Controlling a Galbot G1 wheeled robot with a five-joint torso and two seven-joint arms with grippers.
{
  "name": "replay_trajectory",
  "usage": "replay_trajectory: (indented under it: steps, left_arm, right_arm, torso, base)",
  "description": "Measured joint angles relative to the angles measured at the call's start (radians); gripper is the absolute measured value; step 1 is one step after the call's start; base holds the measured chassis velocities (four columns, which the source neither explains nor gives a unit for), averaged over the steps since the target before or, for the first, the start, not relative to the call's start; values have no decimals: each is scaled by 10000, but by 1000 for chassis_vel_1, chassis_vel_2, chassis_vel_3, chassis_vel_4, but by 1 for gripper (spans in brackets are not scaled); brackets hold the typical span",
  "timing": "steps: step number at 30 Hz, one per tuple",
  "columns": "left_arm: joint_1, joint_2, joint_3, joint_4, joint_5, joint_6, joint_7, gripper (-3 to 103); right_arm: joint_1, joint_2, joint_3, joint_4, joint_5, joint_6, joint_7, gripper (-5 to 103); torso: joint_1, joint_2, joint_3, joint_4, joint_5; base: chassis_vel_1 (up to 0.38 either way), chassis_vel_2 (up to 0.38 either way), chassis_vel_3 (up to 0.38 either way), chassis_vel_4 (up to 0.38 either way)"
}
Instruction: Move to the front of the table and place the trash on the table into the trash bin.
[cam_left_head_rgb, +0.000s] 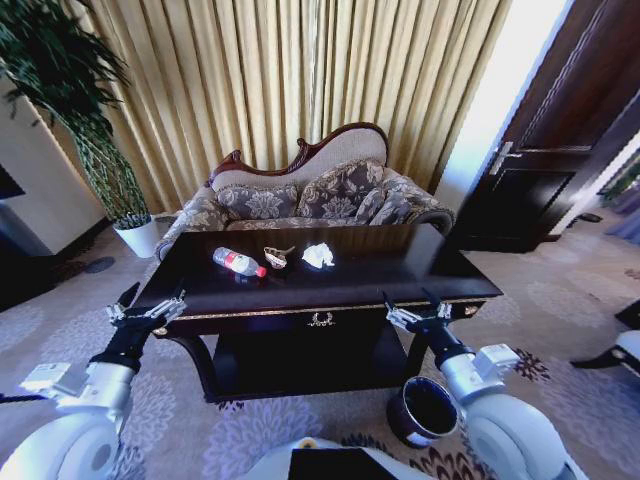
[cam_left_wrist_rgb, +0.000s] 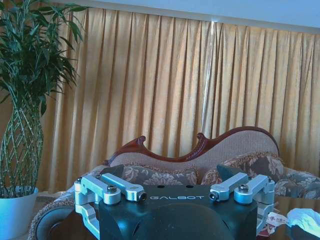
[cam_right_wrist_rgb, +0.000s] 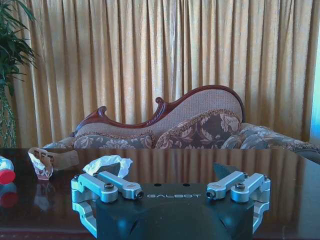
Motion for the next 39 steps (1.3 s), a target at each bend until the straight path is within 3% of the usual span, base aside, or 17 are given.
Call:
replay_trajectory:
  steps: [8,22,26,30,36,39]
  left_arm:
    - [20,-69,-51,0,6,-35,20,100]
    - [58,-88,-113,0,5,116,207,100]
    - [70,-94,-76,-1,44,232,63,100]
    - [69,-92,-145,0,55,282,-13,100]
    - [69,-88,-161,-1,69,367,-63,100]
    - [39,-89,-141,-1,130,413,-106,100]
  right_arm:
    - [36,-104,-70,0,-13,0,-10,100]
    - [1913,-2071,-673,-664,2149,-296,19,100]
    - [3713,-2942,-1842,-1560,2606,-549,-17,100]
    - [5084,-3224,-2994,-2552,2730,-575,-15,100]
    - [6897,-3069,-4603,-3784,2884,-692,175,100]
    - [8278,-2628,-5713,-4448,3245,-949,737,100]
  torso:
    - [0,0,-1,-1,0]
    - [-1,0,0,-1,0]
    - [-1,0,0,2,0]
    - [1,-1,2,1,-1]
    - [0,-1,1,-3,0]
    - [0,-1,1,0,1]
  base:
    - [-67,57,66,-59]
    - [-33,30,36,-31]
    - [0,0,0,0]
    - [0,0,0,0]
    - [0,0,0,0]
    - [0,0,0,0]
